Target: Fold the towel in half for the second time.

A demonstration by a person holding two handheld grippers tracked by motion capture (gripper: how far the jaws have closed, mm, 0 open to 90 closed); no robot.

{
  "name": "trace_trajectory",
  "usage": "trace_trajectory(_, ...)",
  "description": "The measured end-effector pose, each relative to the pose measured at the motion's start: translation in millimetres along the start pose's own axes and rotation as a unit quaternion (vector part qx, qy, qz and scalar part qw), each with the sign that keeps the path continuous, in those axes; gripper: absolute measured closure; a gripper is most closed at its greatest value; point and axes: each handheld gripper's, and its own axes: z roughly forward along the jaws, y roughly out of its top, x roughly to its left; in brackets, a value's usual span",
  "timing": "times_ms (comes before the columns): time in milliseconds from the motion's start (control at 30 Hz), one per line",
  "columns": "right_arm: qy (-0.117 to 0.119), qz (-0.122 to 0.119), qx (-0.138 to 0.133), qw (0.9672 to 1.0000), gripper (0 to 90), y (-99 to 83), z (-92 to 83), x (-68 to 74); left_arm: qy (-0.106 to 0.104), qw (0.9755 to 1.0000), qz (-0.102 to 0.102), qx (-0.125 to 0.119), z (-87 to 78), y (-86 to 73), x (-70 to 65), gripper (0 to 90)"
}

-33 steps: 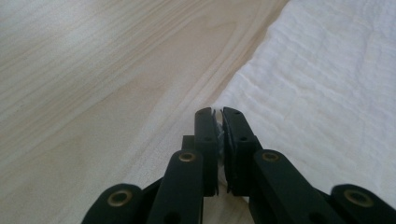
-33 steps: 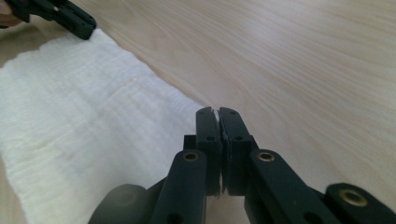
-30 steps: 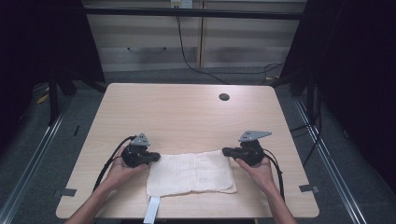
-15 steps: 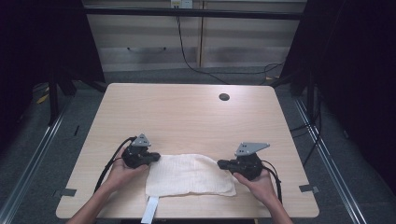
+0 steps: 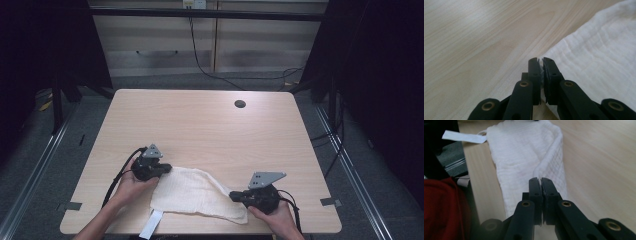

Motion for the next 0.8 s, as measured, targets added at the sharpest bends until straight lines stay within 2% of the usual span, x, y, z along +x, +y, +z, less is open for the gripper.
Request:
trace_trajectory(133,0.021,0.003,0.013,0.9997,87.6,-8.5,2.4,10.5,0.001,0.9999,-0.008,-0.006,1.0,-0.1,-1.3,85.5)
trace_trajectory(167,0.021,0.003,0.013,0.9997,87.6,-8.5,2.4,10.5,0.002,1.0000,-0.003,-0.003,0.7,0.1,-1.2,85.5)
trace_trajectory(233,0.038,0.005,0.022,0.9990,87.6,-13.0,5.2,13.5,0.005,1.0000,-0.003,-0.001,1.0,0.5,-1.9,85.6)
trace_trajectory(300,0.066,0.014,0.037,0.9970,87.6,-17.3,11.5,15.7,0.006,1.0000,-0.001,0.000,1.0,1.0,-1.8,85.6)
trace_trajectory(333,0.066,0.014,0.037,0.9970,87.6,-17.3,11.5,15.7,0.007,1.0000,-0.001,0.000,1.2,1.2,-1.7,85.6)
trace_trajectory(400,0.073,0.010,0.065,0.9951,87.6,-19.2,19.6,16.3,0.007,1.0000,0.001,0.000,1.2,1.4,-1.0,85.6)
trace_trajectory(467,0.081,0.016,0.073,0.9939,87.8,-20.5,24.9,15.3,0.002,1.0000,-0.005,-0.003,1.5,0.9,0.3,85.5)
trace_trajectory(567,0.072,0.015,0.077,0.9943,87.9,-19.1,25.0,13.7,-0.008,0.9998,-0.016,-0.006,1.4,-0.4,5.7,84.6)
trace_trajectory(633,0.057,0.010,0.079,0.9952,88.0,-17.3,25.4,11.9,-0.011,0.9996,-0.022,-0.012,1.2,-1.9,9.1,80.8)
trace_trajectory(667,0.057,0.010,0.079,0.9952,88.0,-17.3,25.4,11.9,-0.014,0.9993,-0.031,-0.015,0.8,-3.0,10.9,80.8)
trace_trajectory(800,0.043,0.006,0.078,0.9960,88.0,-14.6,26.4,4.2,-0.010,0.9986,-0.043,-0.029,-5.0,-6.8,21.3,66.9)
